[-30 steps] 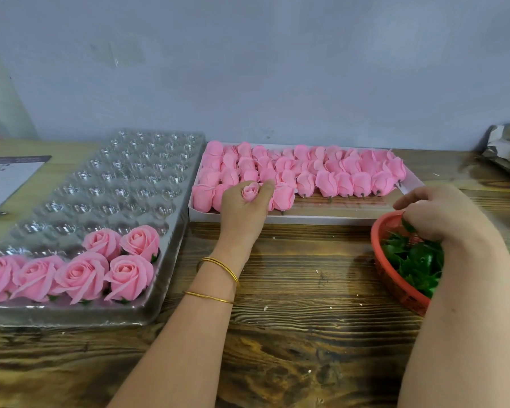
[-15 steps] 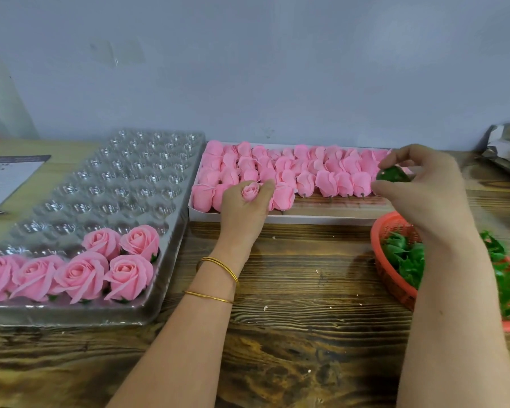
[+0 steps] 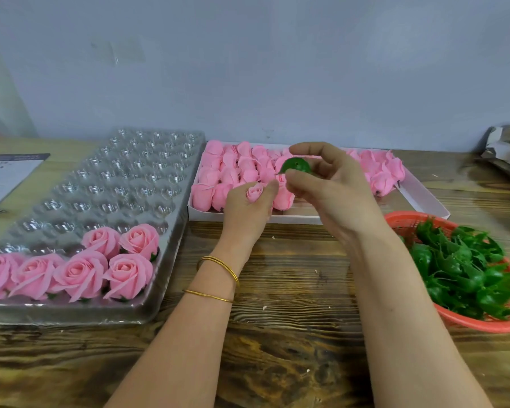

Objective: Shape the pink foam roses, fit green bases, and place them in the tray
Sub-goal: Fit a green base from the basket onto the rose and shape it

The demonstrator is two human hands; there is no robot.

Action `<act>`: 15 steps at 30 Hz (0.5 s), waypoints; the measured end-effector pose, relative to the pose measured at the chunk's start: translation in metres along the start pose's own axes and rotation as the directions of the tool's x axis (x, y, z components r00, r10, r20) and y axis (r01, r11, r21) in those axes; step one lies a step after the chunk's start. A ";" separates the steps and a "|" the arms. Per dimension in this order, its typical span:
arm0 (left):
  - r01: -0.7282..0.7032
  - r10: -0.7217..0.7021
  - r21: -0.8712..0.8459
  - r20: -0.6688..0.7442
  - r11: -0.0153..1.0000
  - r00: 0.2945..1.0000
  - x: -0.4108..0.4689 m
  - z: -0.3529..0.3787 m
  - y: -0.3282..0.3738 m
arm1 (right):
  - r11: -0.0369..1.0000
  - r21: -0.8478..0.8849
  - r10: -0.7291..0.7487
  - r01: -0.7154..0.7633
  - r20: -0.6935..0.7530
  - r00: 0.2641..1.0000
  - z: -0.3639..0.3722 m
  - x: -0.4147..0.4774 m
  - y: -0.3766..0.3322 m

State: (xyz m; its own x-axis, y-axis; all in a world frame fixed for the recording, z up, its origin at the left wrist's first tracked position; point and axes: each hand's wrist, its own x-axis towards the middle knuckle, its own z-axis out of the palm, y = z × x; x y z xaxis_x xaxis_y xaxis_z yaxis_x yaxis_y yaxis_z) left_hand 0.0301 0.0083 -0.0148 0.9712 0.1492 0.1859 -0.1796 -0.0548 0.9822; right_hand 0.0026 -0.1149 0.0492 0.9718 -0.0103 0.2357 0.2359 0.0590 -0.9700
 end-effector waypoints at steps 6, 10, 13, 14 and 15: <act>-0.012 0.012 -0.002 0.044 1.000 0.999 -0.001 0.000 0.000 | 0.995 0.030 0.092 -0.092 0.007 0.996 0.014 0.000 0.012; -0.025 0.025 0.015 0.040 1.000 0.999 -0.001 -0.001 0.000 | 0.988 -0.122 0.098 -0.096 0.012 0.995 0.009 0.004 0.016; -0.028 0.027 0.015 0.046 1.000 0.999 -0.001 0.000 -0.001 | 0.965 -0.255 0.060 -0.055 0.013 0.998 0.005 0.005 0.018; -0.018 0.018 0.010 0.045 1.000 0.999 -0.001 0.000 -0.001 | 0.958 -0.282 0.050 -0.044 0.015 0.999 0.004 0.005 0.019; -0.002 0.002 0.000 0.041 1.000 0.999 -0.001 0.000 -0.001 | 0.951 -0.306 0.043 -0.036 0.018 0.999 0.002 0.006 0.019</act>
State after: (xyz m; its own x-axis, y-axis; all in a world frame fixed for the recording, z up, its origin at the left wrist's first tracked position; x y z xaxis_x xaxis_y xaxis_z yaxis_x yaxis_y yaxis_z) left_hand 0.0297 0.0088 -0.0156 0.9763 0.1089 0.1869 -0.1818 -0.0552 0.9818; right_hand 0.0124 -0.1115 0.0324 0.9809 0.0105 0.1944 0.1908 -0.2494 -0.9494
